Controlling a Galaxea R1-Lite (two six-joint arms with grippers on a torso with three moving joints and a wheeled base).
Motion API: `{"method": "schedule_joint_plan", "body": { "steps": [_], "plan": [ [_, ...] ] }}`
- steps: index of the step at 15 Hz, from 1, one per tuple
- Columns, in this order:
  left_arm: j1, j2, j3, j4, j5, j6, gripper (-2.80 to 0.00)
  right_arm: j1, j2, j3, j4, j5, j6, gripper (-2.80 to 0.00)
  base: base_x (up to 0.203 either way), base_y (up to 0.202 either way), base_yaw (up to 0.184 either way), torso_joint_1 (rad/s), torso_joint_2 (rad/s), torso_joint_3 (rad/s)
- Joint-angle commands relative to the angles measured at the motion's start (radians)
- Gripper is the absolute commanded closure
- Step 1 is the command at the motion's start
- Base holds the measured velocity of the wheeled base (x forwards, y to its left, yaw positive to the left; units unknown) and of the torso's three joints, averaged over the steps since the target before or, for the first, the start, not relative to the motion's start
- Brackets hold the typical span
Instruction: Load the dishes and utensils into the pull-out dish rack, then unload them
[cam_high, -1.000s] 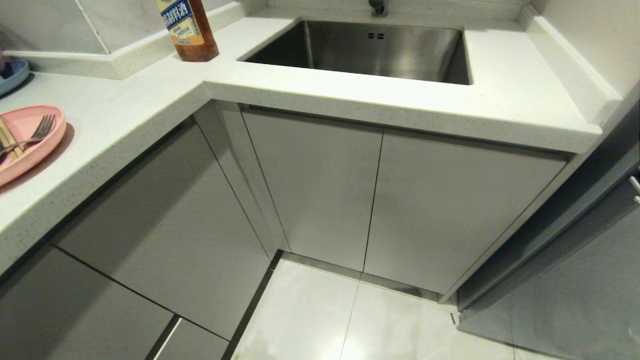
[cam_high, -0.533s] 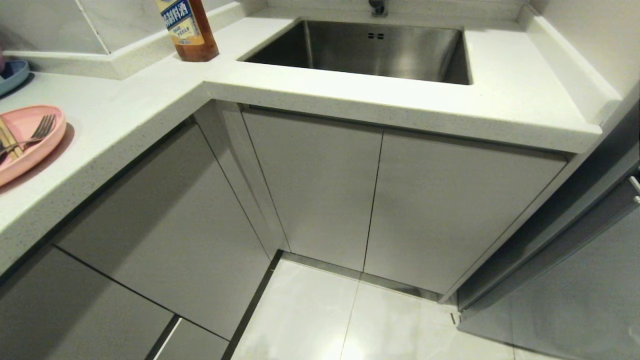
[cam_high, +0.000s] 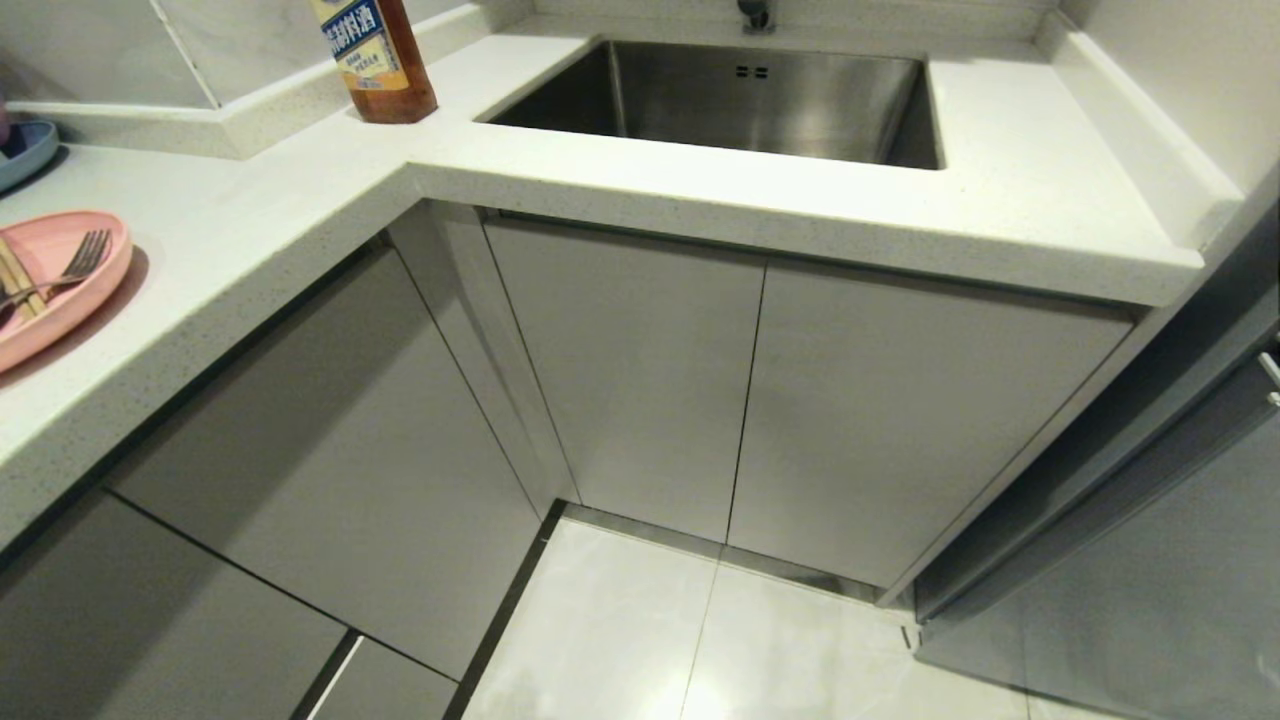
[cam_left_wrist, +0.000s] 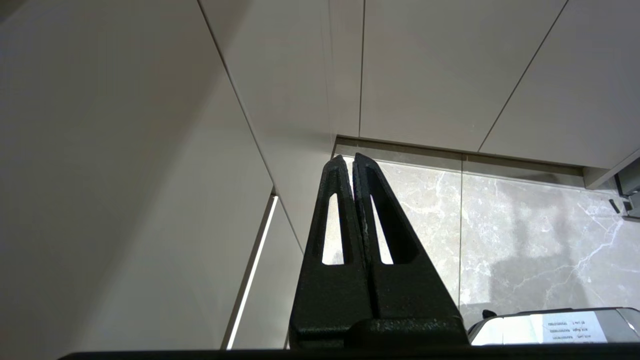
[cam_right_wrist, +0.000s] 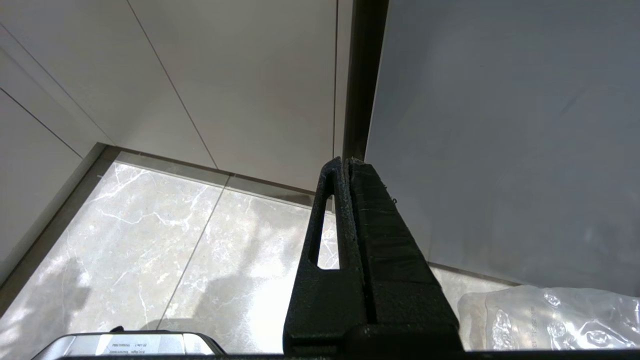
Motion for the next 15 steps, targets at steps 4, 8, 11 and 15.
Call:
{"method": "schedule_joint_plan", "body": {
  "steps": [4, 8, 11, 15],
  "plan": [
    [0.000, 0.001, 0.001, 0.001, -0.001, -0.003, 0.00, 0.001, 0.000, 0.003, 0.000, 0.000, 0.000, 0.00, 0.000, 0.000, 0.000, 0.001, 0.00, 0.023],
    [0.000, 0.001, -0.001, 0.001, -0.003, -0.003, 0.00, 0.001, 0.000, 0.002, 0.000, 0.000, 0.000, 0.00, 0.000, 0.000, 0.000, 0.002, 0.00, 0.167],
    [0.000, 0.001, -0.001, 0.001, -0.003, -0.001, 0.00, 0.001, 0.000, 0.002, 0.000, 0.000, -0.001, 0.00, 0.000, 0.000, 0.000, 0.002, 0.00, 0.204],
    [0.000, 0.001, -0.001, 0.001, -0.003, -0.001, 0.00, 0.000, 0.000, 0.003, 0.000, 0.000, 0.000, 0.00, 0.000, 0.000, 0.000, 0.004, 0.00, 0.205]
  ]
}}
